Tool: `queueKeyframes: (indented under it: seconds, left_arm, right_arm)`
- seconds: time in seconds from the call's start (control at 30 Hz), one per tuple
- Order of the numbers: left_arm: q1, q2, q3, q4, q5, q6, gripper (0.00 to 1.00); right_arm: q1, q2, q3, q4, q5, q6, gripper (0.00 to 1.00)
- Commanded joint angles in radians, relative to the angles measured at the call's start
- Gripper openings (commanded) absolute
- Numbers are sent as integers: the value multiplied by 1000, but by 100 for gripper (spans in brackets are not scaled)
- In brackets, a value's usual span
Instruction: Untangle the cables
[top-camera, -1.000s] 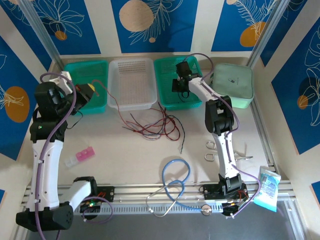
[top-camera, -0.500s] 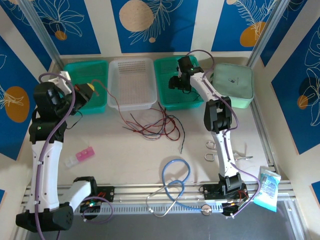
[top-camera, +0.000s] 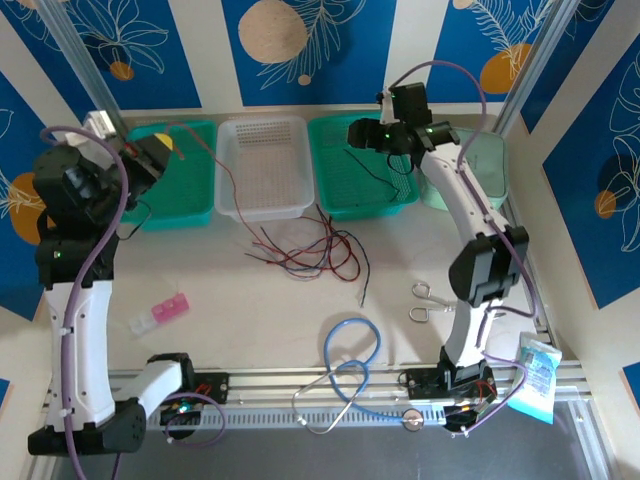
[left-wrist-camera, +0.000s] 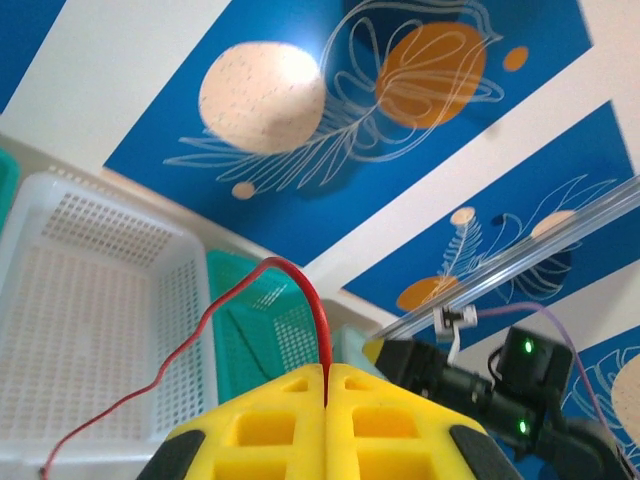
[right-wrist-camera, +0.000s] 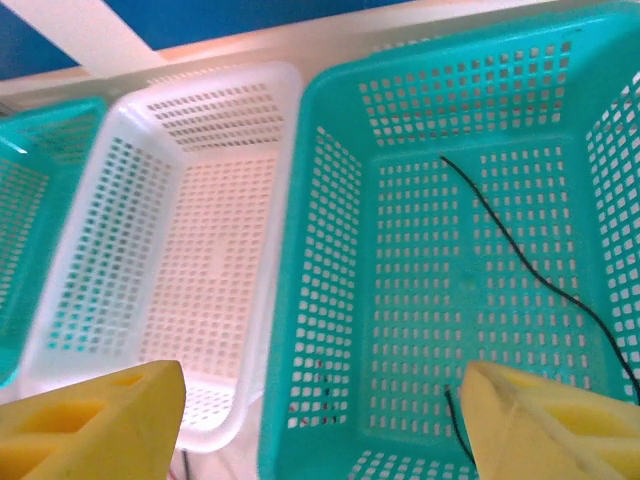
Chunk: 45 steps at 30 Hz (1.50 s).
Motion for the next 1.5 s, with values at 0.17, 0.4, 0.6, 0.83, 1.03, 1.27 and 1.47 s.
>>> queueKeyframes:
  seconds: [0.17, 0.4, 0.6, 0.83, 1.03, 1.27, 1.47]
  left_arm:
    - [10, 155, 264, 86, -94, 7, 0]
    - [10, 318, 504, 102, -212, 69, 0]
    - [10, 429, 687, 69, -308, 145, 0]
    - [11, 506, 800, 85, -395, 275, 0]
    - [14, 575, 853, 59, -459, 400, 0]
    - [70, 617, 808, 44, -465, 451, 0]
    - [114, 520, 485, 163, -421, 437, 0]
  right_arm:
    - [0, -170, -257, 118, -86, 33, 76]
    - [-6, -224, -302, 107, -154, -5, 79]
    - [-9, -300, -437, 181, -155, 38, 82]
    - [-23, -357, -498, 182, -157, 81, 83]
    - [-16, -435, -549, 174, -136, 69, 83]
    - [-43, -504, -595, 125, -130, 29, 83]
    - [-46, -552, -620, 98, -133, 27, 83]
